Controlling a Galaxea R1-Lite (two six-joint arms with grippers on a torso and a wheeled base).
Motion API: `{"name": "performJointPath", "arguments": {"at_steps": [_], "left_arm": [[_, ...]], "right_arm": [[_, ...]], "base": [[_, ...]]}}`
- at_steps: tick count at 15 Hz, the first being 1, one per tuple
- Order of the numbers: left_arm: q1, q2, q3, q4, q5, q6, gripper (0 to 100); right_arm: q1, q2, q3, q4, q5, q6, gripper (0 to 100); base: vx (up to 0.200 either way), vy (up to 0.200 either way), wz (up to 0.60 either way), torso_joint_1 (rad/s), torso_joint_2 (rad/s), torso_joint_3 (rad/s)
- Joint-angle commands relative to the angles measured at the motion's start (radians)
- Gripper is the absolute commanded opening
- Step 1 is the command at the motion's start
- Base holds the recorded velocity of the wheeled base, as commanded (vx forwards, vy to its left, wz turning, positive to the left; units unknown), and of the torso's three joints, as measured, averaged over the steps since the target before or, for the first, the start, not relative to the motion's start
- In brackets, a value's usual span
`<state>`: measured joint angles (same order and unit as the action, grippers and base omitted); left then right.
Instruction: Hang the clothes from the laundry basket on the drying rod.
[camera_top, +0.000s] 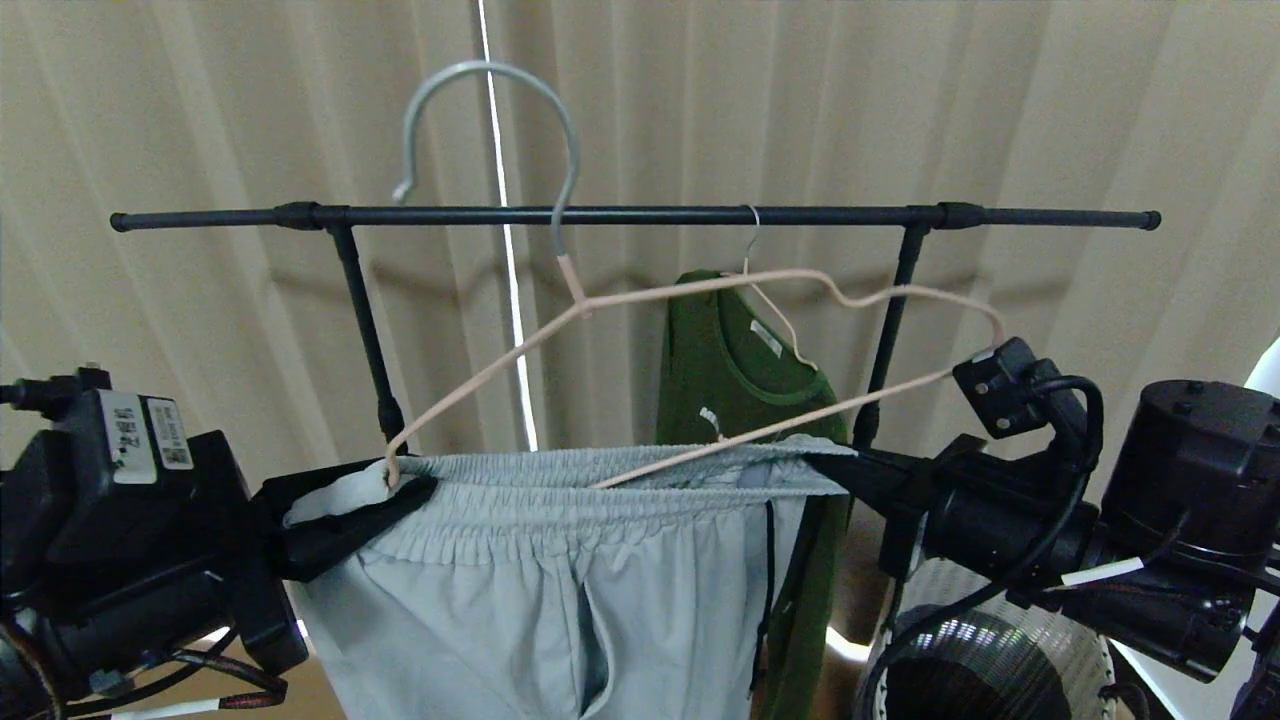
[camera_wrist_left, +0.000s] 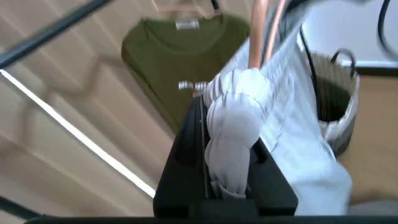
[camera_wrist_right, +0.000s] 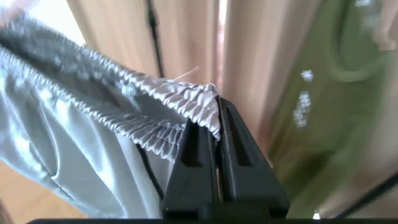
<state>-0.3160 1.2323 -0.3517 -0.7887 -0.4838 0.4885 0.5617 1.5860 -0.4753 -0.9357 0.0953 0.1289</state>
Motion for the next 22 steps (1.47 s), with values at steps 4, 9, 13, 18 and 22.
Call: {"name": "performJointPath", "arguments": {"at_steps": [4,9,13,18,22], "left_arm": [[0.057,0.064,0.010,0.000,0.120,0.105,0],[0.107,0.081,0.010,0.000,0.192,0.202,0],[0.126,0.081,0.007,0.000,0.264,0.220,0],[0.167,0.073,0.008,-0.003,0.284,0.371,0],[0.172,0.072,0.007,-0.004,0.317,0.436,0]], "right_arm": [[-0.037,-0.015,-0.009,-0.002,-0.002,0.001,0],[-0.049,-0.023,-0.008,-0.002,-0.002,0.001,0],[-0.049,-0.034,-0.003,-0.002,0.000,0.000,0],[-0.049,-0.035,-0.014,0.000,0.000,-0.002,0],[-0.049,-0.032,-0.034,0.011,0.001,-0.031,0]], "base": [[0.000,0.000,0.00,0.000,0.00,0.000],[0.000,0.000,0.00,0.000,0.00,0.000],[0.000,0.000,0.00,0.000,0.00,0.000],[0.000,0.000,0.00,0.000,0.00,0.000],[0.000,0.000,0.00,0.000,0.00,0.000]]}}
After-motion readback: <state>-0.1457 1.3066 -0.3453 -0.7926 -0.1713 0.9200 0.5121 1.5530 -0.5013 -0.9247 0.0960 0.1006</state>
